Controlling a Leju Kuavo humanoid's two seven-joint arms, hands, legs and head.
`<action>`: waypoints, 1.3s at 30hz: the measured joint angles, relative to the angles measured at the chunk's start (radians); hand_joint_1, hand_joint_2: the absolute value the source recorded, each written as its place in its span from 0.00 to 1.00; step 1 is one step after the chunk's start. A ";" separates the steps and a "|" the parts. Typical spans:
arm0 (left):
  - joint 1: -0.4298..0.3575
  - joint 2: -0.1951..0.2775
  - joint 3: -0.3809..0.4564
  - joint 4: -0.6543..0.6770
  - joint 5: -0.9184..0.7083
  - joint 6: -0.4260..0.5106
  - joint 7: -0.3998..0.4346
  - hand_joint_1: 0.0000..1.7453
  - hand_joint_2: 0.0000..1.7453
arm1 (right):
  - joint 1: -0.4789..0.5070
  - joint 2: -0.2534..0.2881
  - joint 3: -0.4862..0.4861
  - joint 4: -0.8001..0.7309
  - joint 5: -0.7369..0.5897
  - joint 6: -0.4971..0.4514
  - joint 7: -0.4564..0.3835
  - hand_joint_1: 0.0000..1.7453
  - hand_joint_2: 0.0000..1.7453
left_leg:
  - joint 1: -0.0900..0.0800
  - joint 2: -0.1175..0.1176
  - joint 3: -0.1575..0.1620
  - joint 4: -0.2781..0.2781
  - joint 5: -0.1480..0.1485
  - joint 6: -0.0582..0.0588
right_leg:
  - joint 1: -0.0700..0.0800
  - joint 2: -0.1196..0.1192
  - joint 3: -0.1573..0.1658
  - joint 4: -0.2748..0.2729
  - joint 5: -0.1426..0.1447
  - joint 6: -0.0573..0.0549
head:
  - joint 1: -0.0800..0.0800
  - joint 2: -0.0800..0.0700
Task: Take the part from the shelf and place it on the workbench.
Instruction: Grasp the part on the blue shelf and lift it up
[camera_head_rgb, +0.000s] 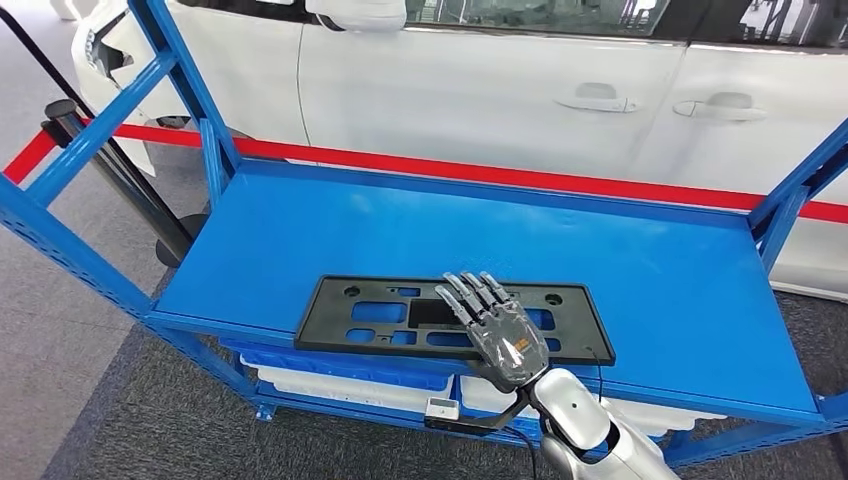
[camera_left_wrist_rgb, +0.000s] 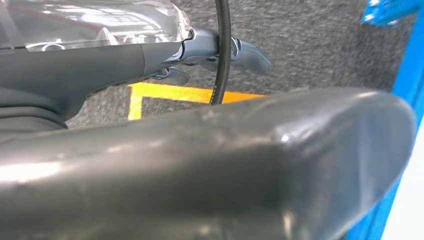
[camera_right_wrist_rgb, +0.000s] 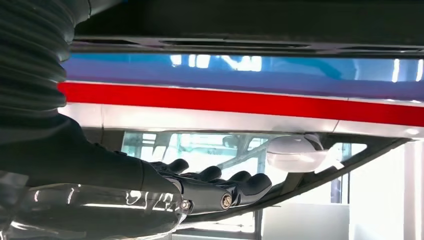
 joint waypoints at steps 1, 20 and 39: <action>-0.001 0.002 0.000 0.001 0.000 0.000 0.000 0.00 0.00 | -0.004 0.000 0.000 0.005 0.003 0.000 0.001 0.00 1.00 | -0.002 0.000 0.012 -0.056 0.025 0.003 | 0.000 0.000 0.005 0.002 -0.006 0.004 | 0.000 0.000; -0.008 0.010 -0.002 0.013 -0.001 0.009 0.003 0.00 0.00 | -0.026 0.006 -0.003 0.037 0.070 0.037 0.026 0.25 1.00 | 0.003 0.000 0.060 -0.121 0.023 0.017 | -0.016 -0.001 -0.055 0.018 0.021 0.040 | 0.000 0.000; 0.004 -0.007 -0.002 -0.022 -0.001 -0.023 0.019 0.00 0.00 | -0.089 -0.004 -0.032 0.174 0.158 0.232 0.079 1.00 1.00 | 0.007 0.007 0.062 -0.135 0.043 0.051 | -0.002 0.003 -0.061 0.091 -0.045 0.046 | 0.000 0.000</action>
